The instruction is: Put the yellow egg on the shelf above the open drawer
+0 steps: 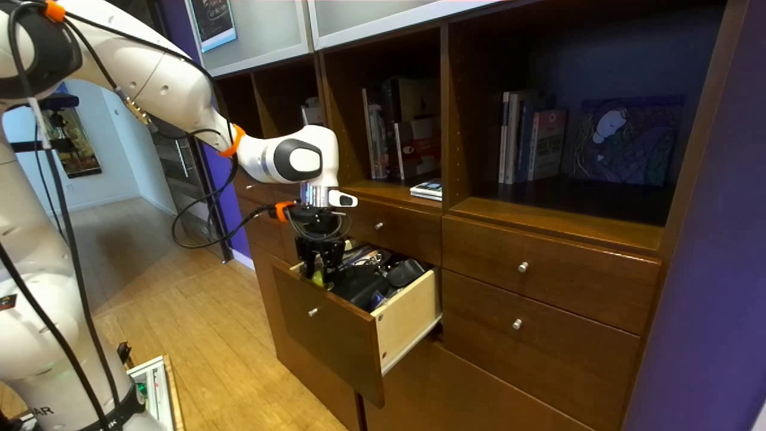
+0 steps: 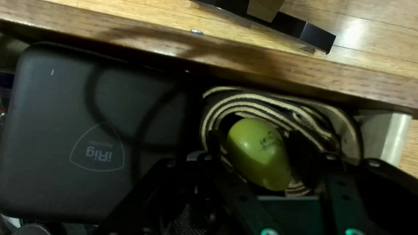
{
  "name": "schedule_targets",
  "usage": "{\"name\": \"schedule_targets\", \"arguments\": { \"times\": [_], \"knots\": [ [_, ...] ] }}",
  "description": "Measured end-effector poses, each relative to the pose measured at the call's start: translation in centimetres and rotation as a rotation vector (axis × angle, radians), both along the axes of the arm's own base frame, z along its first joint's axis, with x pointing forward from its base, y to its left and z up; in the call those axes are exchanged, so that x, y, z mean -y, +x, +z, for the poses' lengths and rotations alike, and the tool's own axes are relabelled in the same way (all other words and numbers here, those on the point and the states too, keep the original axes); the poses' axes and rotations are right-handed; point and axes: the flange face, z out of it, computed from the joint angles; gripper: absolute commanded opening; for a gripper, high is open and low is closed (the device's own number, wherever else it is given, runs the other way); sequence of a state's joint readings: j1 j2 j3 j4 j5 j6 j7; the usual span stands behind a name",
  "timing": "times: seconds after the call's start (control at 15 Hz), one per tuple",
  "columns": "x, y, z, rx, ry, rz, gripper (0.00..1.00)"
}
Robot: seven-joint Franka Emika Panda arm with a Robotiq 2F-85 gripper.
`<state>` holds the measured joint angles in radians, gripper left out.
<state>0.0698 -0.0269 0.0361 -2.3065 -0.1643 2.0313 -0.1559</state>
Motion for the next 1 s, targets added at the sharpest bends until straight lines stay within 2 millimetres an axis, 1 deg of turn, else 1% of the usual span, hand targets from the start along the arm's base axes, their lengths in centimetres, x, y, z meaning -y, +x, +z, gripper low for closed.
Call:
{"name": "schedule_targets", "arguments": {
  "times": [0.13,0.33,0.47,0.67,1.0],
  "knots": [
    [-0.1,0.0,0.0,0.002,-0.007,0.008,0.19],
    [-0.2,0.3,0.6,0.014,-0.012,0.016,0.19],
    [-0.3,0.5,1.4,0.029,-0.012,0.018,0.19],
    [-0.4,0.4,3.2,0.057,-0.012,0.017,0.19],
    [-0.3,-0.5,6.9,0.083,-0.021,0.006,0.19]
  ]
}}
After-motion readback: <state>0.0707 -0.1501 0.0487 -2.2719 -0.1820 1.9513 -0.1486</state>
